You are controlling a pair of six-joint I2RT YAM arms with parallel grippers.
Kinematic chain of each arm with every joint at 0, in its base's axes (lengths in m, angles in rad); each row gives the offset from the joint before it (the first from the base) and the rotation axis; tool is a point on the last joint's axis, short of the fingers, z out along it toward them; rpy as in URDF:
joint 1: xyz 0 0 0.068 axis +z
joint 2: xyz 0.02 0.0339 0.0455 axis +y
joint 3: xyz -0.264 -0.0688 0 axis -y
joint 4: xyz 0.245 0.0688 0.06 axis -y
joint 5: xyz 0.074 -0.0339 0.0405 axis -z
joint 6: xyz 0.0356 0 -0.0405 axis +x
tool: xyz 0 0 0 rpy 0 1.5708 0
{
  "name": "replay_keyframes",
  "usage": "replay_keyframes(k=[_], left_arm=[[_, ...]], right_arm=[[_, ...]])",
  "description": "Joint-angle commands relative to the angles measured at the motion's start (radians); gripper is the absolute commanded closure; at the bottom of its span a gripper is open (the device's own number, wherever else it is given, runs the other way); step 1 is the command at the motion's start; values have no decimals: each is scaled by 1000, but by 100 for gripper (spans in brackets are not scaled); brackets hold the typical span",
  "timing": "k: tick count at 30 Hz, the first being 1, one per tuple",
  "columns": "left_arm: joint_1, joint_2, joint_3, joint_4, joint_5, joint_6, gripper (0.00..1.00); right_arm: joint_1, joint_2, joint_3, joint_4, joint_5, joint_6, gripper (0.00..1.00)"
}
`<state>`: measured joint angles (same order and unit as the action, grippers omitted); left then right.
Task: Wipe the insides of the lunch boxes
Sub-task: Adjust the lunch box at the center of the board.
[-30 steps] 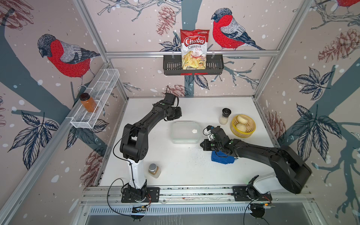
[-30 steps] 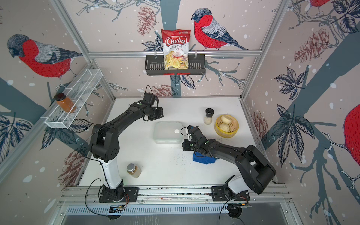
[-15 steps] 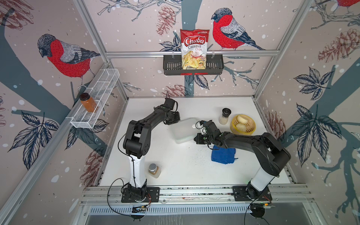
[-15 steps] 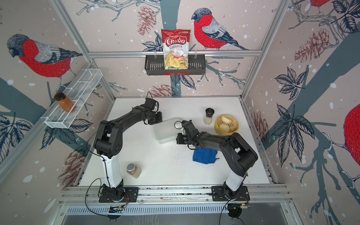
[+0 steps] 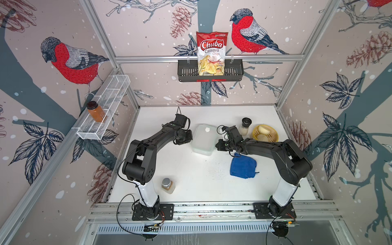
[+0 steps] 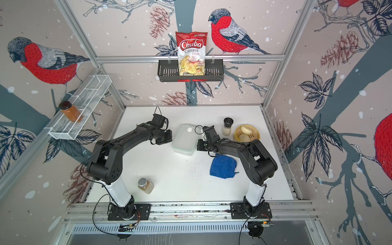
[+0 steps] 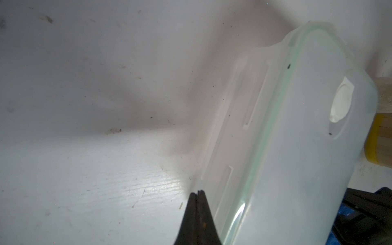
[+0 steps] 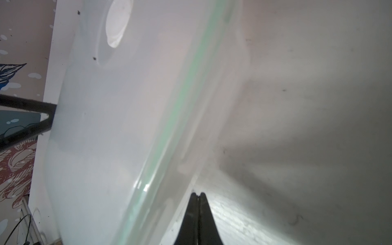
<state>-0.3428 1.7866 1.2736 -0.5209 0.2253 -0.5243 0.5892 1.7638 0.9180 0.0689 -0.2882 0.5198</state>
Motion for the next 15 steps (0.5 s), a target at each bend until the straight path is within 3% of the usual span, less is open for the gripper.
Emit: replay_keyframes(k=[1, 4, 7, 8, 11, 15], left_arm=[[1, -16, 79, -68, -56, 3, 100], [1, -41, 158, -85, -46, -4, 100], [-23, -57, 188, -37, 25, -21, 100], [-42, -52, 194, -21, 48, -23, 100], [-112, -12, 218, -8, 76, -4, 100], [-160, 48, 215, -13, 88, 11, 100]], right_arm=[[-46, -60, -65, -2, -42, -2, 98], [-117, -127, -128, 51, -114, 9, 89], [-151, -138, -144, 135, -241, 22, 56], [-151, -132, -141, 167, -278, 32, 49], [-150, -104, -146, 284, -361, 86, 41], [-153, -61, -171, 461, -425, 165, 39]])
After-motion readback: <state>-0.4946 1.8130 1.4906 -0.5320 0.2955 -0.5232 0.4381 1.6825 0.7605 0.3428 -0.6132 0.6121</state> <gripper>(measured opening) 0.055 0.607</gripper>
